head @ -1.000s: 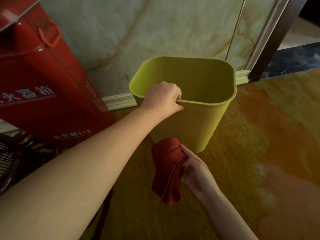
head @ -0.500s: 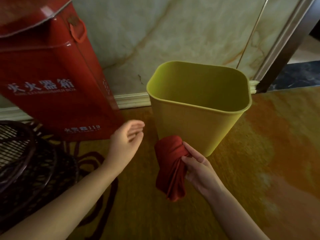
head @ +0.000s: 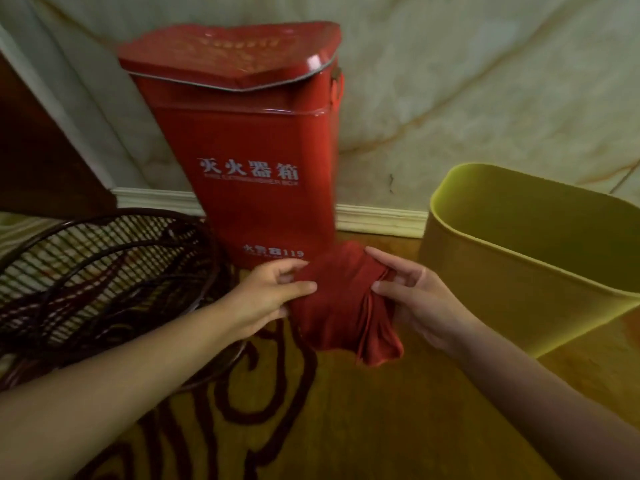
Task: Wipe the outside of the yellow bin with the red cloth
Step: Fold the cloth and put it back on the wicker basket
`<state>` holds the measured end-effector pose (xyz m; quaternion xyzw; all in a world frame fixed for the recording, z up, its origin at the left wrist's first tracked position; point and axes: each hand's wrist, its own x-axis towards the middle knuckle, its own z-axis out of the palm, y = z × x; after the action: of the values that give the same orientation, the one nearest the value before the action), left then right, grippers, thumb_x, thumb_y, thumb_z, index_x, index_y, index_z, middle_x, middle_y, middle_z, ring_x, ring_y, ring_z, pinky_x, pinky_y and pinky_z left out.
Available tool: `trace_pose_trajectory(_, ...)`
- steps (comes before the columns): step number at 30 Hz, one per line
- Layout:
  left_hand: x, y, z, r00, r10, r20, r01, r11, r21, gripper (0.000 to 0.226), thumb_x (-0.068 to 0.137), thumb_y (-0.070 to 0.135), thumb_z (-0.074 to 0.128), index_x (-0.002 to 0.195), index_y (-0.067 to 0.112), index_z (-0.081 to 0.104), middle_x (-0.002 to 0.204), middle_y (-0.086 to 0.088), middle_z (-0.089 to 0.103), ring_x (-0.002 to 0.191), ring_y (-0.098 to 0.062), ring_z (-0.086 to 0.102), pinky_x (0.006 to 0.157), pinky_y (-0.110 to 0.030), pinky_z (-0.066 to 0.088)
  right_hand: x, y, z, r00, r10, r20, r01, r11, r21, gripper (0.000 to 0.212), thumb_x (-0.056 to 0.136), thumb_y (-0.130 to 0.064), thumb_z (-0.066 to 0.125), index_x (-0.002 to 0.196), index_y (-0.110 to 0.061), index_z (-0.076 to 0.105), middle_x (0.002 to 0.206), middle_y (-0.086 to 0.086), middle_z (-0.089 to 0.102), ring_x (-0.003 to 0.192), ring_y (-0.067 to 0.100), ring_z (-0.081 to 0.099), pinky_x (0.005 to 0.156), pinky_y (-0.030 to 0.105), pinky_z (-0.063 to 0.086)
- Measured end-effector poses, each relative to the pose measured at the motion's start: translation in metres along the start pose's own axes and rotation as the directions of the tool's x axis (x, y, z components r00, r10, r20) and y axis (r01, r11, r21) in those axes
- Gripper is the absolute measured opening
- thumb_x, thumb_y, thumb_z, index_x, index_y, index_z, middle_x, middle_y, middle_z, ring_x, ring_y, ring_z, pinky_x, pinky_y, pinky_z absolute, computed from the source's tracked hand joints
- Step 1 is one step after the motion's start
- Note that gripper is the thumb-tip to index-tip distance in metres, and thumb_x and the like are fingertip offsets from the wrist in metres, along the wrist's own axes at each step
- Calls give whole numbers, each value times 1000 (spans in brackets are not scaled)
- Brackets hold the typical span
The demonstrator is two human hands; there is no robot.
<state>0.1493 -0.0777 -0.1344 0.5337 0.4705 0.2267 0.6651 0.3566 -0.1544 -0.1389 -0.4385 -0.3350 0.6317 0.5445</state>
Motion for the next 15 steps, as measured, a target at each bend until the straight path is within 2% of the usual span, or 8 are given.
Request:
trace_pose_trajectory(2, -9, 9, -29, 999, 29, -37, -29, 999, -13, 38, 78, 5, 63, 114, 13, 59, 102, -5, 70, 89, -11, 68, 71, -25, 57, 15, -7, 23, 1000, 0, 15, 1, 997, -73, 52, 78, 15, 54, 120, -16, 59, 86, 4, 74, 76, 11, 68, 75, 26, 55)
trace_pose_trajectory(4, -18, 17, -58, 995, 63, -77, -64, 998, -15, 33, 77, 5, 64, 108, 16, 63, 95, -1, 73, 85, -9, 69, 67, -23, 55, 32, -11, 48, 1000, -7, 22, 10, 988, -157, 52, 76, 15, 58, 119, -15, 61, 86, 5, 73, 75, 12, 68, 75, 26, 55)
trace_pose_trajectory(7, -30, 23, -101, 982, 107, -153, -116, 992, -53, 29, 76, 2, 62, 102, 15, 64, 83, 3, 76, 80, -7, 70, 60, -20, 54, 58, -14, 88, 999, -15, 42, 25, 969, -247, 49, 75, 11, 62, 115, -17, 64, 78, 1, 74, 68, 9, 68, 61, 20, 57)
trace_pose_trajectory(10, -39, 24, -141, 966, 117, -230, -136, 988, -68, 26, 76, 0, 62, 96, 17, 65, 78, 5, 76, 77, -7, 70, 57, -20, 54, 82, -10, 127, 998, -1, 63, 19, 956, -292, 45, 75, 8, 64, 111, -20, 66, 78, 6, 71, 60, 10, 64, 49, 18, 52)
trace_pose_trajectory(13, -44, 24, -180, 955, 111, -275, -135, 988, -68, 24, 76, 0, 62, 94, 16, 66, 77, 5, 77, 75, -7, 71, 56, -20, 55, 103, -2, 159, 997, 13, 81, 17, 934, -357, 44, 76, 4, 65, 111, -22, 65, 73, 2, 65, 49, 3, 57, 47, 17, 49)
trace_pose_trajectory(15, -45, 22, -203, 957, 96, -274, -115, 992, -54, 23, 77, 1, 62, 92, 17, 68, 79, 4, 77, 76, -7, 71, 59, -21, 55, 115, 3, 176, 995, 20, 96, 20, 913, -407, 44, 77, 3, 65, 114, -21, 65, 79, 4, 65, 54, 5, 59, 53, 22, 54)
